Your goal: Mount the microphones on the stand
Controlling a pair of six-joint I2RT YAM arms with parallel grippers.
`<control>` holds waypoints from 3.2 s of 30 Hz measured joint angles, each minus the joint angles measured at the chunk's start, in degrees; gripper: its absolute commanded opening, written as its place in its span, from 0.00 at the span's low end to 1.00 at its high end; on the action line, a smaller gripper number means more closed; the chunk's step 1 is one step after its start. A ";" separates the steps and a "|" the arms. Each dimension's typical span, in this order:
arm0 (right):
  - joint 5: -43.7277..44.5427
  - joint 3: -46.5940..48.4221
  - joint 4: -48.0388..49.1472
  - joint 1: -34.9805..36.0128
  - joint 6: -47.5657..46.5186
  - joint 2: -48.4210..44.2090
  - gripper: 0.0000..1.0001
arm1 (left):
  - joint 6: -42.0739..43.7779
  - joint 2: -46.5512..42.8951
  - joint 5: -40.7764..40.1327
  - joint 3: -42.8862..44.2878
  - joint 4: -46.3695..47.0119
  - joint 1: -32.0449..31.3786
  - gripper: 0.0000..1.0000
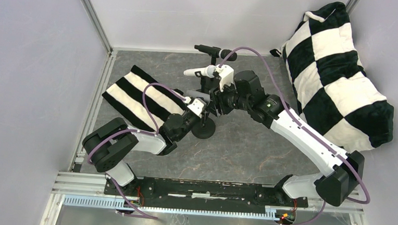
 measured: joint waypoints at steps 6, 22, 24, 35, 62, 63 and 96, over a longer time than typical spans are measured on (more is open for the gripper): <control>-0.13 0.13 1.77 -0.02 -0.28 1.62 0.00 | 0.00 0.04 0.00 0.00 0.04 0.00 0.09; -1.25 -2.47 4.35 -0.31 -2.08 -0.85 0.68 | 0.07 0.96 1.68 -0.28 2.25 -0.20 0.09; -1.92 -3.23 4.04 -0.57 -2.95 -2.08 0.73 | 0.04 1.53 2.89 -0.76 4.15 -0.22 0.10; -2.49 -14.75 10.58 -1.11 -9.57 -25.44 0.84 | -2.01 3.52 8.28 -3.17 11.06 -1.36 0.11; 8.96 -31.26 12.83 -1.31 -15.93 -49.13 0.86 | 3.39 13.73 -7.98 5.35 13.70 3.54 0.69; 8.96 -31.43 12.87 -1.33 -15.93 -49.22 0.86 | 3.74 13.70 -8.07 4.94 13.33 3.67 0.74; 25.59 -34.27 2.03 -4.02 -1.75 -47.74 0.98 | -32.41 -56.15 -25.05 6.32 -84.02 -4.72 1.00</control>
